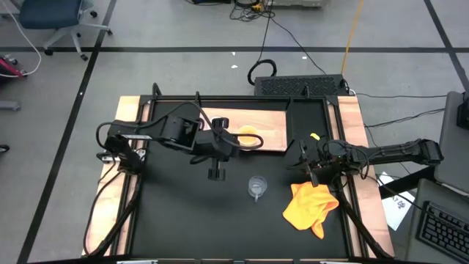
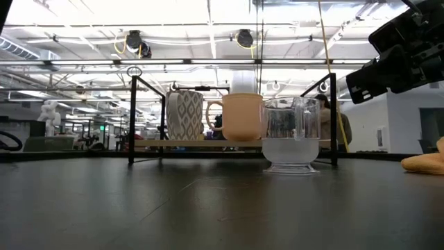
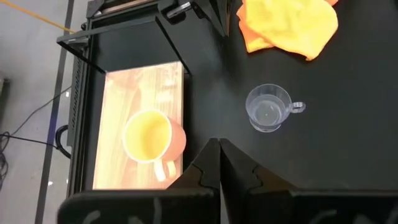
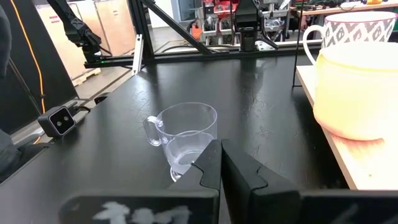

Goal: Stack small to large cups/mugs on shelf
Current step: Put the transparent mug on the shelf

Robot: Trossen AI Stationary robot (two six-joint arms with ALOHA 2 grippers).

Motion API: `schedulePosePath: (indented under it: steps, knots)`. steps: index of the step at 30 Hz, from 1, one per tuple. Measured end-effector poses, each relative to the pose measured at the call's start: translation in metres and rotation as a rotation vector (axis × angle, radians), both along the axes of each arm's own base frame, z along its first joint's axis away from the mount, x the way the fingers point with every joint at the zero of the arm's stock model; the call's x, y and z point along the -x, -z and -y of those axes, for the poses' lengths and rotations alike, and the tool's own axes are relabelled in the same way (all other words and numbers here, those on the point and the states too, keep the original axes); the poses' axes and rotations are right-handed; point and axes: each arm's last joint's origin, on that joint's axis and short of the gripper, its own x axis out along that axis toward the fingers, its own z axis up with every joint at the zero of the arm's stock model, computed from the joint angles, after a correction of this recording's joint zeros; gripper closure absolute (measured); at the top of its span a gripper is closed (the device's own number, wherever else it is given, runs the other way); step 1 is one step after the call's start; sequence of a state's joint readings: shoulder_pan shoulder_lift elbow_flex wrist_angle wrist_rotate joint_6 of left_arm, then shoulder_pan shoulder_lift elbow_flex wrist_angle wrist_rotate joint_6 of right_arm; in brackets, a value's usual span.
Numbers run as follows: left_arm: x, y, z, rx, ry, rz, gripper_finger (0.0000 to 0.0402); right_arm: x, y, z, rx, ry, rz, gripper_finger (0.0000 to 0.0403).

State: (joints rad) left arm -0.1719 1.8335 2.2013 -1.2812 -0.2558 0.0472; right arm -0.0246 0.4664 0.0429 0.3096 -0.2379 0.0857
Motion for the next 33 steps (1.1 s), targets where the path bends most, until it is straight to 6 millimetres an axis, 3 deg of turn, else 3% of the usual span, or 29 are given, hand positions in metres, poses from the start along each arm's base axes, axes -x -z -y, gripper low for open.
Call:
schedulePosePath:
  steps: [4,12,16,25,33]
  knots:
    - [0.001,-0.002,0.000,-0.003,0.004,0.014,0.0401,0.000,0.000,0.000,-0.003,0.000,-0.001,0.0403]
    - [0.038,-0.031,-0.010,-0.008,-0.055,0.100,0.0401,0.000,0.000,0.000,-0.007,0.001,-0.002,0.0403]
    - [0.056,-0.033,-0.014,-0.005,-0.074,0.144,0.0401,0.000,0.000,0.000,-0.007,0.001,-0.001,0.0403]
    - [0.098,0.000,-0.031,0.066,-0.070,0.309,0.0401,0.000,0.000,0.000,-0.007,0.001,-0.002,0.0403]
    - [0.134,0.033,-0.035,0.239,0.213,0.586,0.0401,0.000,0.000,0.000,-0.008,0.001,0.003,0.0403]
